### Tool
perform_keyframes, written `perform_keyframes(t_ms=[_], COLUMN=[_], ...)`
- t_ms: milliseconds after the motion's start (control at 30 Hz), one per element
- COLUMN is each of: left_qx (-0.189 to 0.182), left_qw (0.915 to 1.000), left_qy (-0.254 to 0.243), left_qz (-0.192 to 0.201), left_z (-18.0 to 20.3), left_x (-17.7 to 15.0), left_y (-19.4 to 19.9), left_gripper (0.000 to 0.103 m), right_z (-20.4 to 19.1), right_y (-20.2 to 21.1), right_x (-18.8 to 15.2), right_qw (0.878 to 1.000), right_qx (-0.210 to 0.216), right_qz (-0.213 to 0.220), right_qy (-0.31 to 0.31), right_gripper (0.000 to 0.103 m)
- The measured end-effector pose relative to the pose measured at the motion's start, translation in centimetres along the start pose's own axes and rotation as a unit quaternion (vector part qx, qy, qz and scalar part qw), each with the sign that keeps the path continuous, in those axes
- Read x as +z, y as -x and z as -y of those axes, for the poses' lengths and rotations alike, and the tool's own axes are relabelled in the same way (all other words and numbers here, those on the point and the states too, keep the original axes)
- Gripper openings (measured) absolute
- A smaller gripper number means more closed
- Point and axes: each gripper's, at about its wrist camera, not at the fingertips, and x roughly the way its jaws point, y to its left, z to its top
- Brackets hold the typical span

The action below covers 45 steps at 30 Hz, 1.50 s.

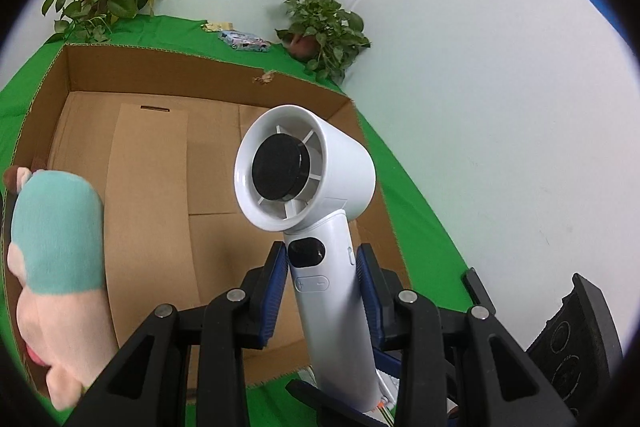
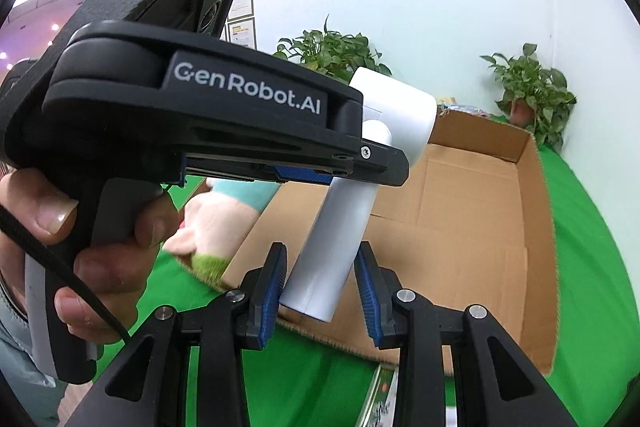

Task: Organize objects
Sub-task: 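Lift the hair dryer with the right gripper and carry it over the open box, then lower the hair dryer into the box beside the long box and release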

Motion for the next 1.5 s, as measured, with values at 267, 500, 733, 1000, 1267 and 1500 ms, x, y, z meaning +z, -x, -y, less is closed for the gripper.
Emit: perform_keyframes(t_ms=[267, 500, 733, 1000, 1267, 1500], left_qx=[0.048, 0.073, 0.09, 0.08, 0.101, 0.127], left_qw=[0.9976, 0.9942, 0.9903, 0.9923, 0.9924, 0.9904], left_qy=[0.016, 0.017, 0.035, 0.046, 0.042, 0.036], left_qz=[-0.047, -0.077, -0.1, -0.083, -0.056, -0.042], left_z=[-3.6, -4.8, -5.6, -5.8, -6.7, -8.0], left_x=[0.1, -0.3, -0.2, 0.6, 0.0, -1.7], left_y=[-4.6, -7.8, -9.1, -6.6, -3.1, -1.0], left_gripper=[0.033, 0.032, 0.033, 0.033, 0.033, 0.033], right_z=[1.6, 2.8, 2.9, 2.4, -0.7, -4.7], right_y=[-6.3, -9.7, -10.4, -10.1, -9.9, -9.5], right_x=[-0.2, -1.4, -1.6, -0.9, -0.2, -0.3], right_qw=[0.998, 0.994, 0.988, 0.985, 0.984, 0.986], right_qx=[0.011, 0.019, 0.027, 0.013, -0.007, 0.003], right_qz=[-0.05, -0.091, -0.109, -0.119, -0.133, -0.14], right_qy=[-0.024, -0.065, -0.104, -0.128, -0.122, -0.09], right_gripper=[0.032, 0.028, 0.025, 0.022, 0.022, 0.035])
